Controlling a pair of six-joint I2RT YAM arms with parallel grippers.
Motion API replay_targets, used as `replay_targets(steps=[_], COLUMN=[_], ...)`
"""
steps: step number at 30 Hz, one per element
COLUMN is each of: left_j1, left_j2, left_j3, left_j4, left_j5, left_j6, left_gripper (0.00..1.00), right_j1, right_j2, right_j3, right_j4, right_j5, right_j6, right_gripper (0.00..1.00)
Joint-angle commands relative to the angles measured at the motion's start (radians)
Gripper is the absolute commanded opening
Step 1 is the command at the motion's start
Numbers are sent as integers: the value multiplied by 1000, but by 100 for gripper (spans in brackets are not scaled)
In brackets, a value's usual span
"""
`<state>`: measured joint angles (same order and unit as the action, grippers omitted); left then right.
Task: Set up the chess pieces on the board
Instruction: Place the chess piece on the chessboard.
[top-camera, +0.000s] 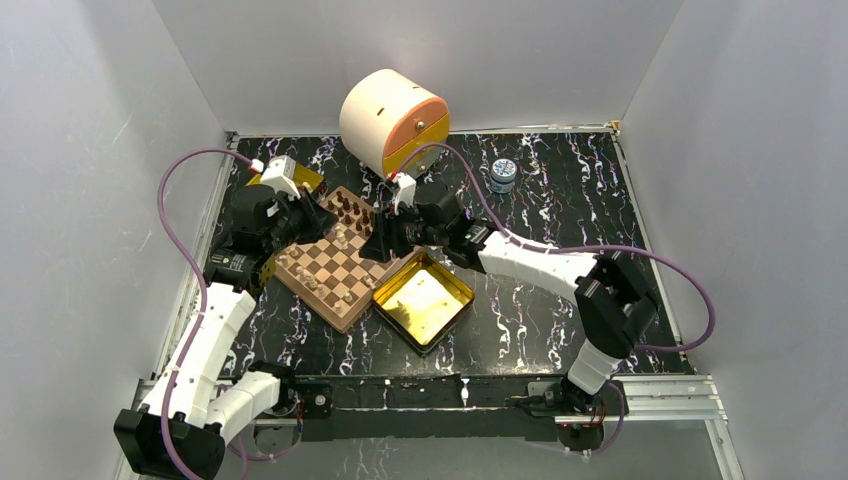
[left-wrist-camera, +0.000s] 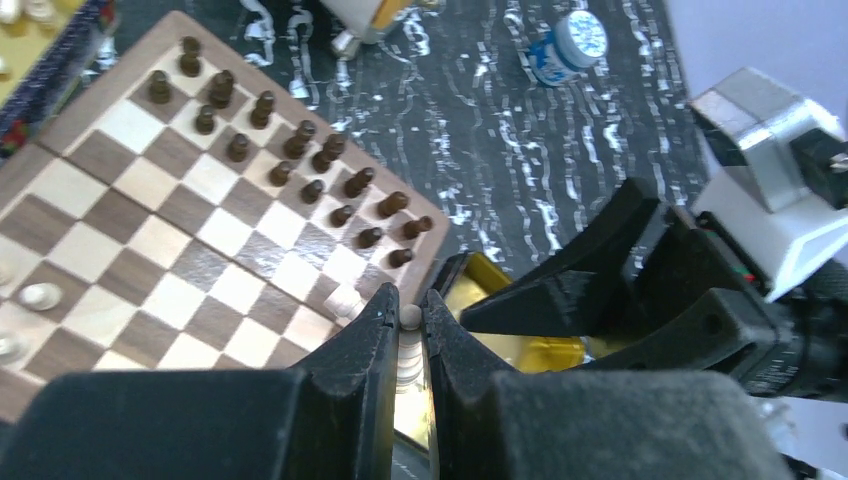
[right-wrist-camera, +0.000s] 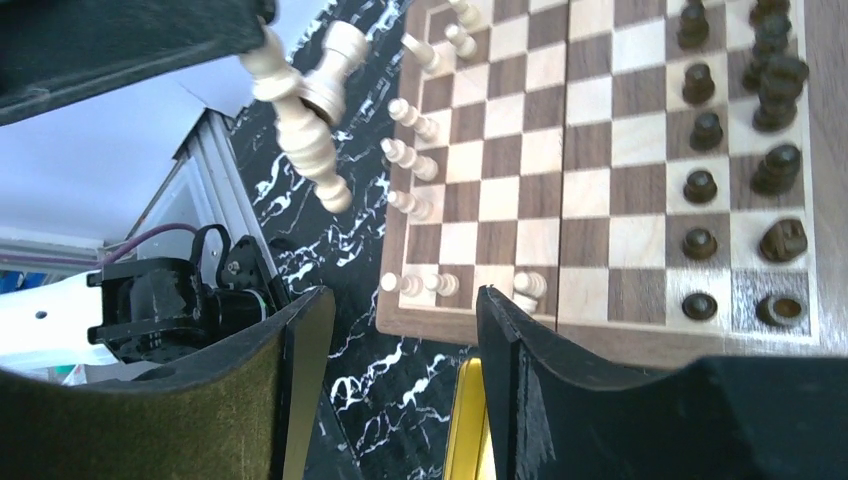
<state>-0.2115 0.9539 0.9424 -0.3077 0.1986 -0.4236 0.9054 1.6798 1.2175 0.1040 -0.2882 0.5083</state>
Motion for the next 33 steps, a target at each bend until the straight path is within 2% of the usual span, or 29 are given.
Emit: replay_targets(steps=[1, 4, 7, 9, 11, 13, 16, 23, 27, 33], left_j1=[-2, -2, -2, -1, -2, -2, -2, -2, -2, -3], left_j2=[-10, -8, 1, 7, 14, 23, 31, 43, 52, 65], left_j3=[-12, -18, -12, -6, -2, 2, 7, 1, -1, -25], left_j4=[108, 147, 146, 139, 119, 103, 87, 113, 126, 200], left_j5=[125, 145, 121, 110, 99, 90, 93, 148, 183, 248], left_j6=[-97, -179, -261, -298, -340, -387, -459, -581, -635, -712], left_gripper=[0, 0, 0, 0, 0, 0, 0, 0, 0, 0], right_j1=[3, 3, 3, 4, 6, 22, 64, 109, 121, 129], right_j2=[-47, -61, -84, -97, -108, -128, -174, -221, -221, -235], right_j3=[-35, -65, -149, -195, -248, -323, -428, -530, -566, -572], right_j4=[231, 308, 458, 570, 678, 815, 998, 1136, 1213, 1173], right_j5=[-61, -51, -21, -15, -5, 19, 88, 85, 112, 84], right_j6=[-60, -23, 37, 43, 3, -109, -397, -1034, -1216, -1385], right_gripper=[63, 56, 48, 47, 52, 57, 58, 55, 50, 49])
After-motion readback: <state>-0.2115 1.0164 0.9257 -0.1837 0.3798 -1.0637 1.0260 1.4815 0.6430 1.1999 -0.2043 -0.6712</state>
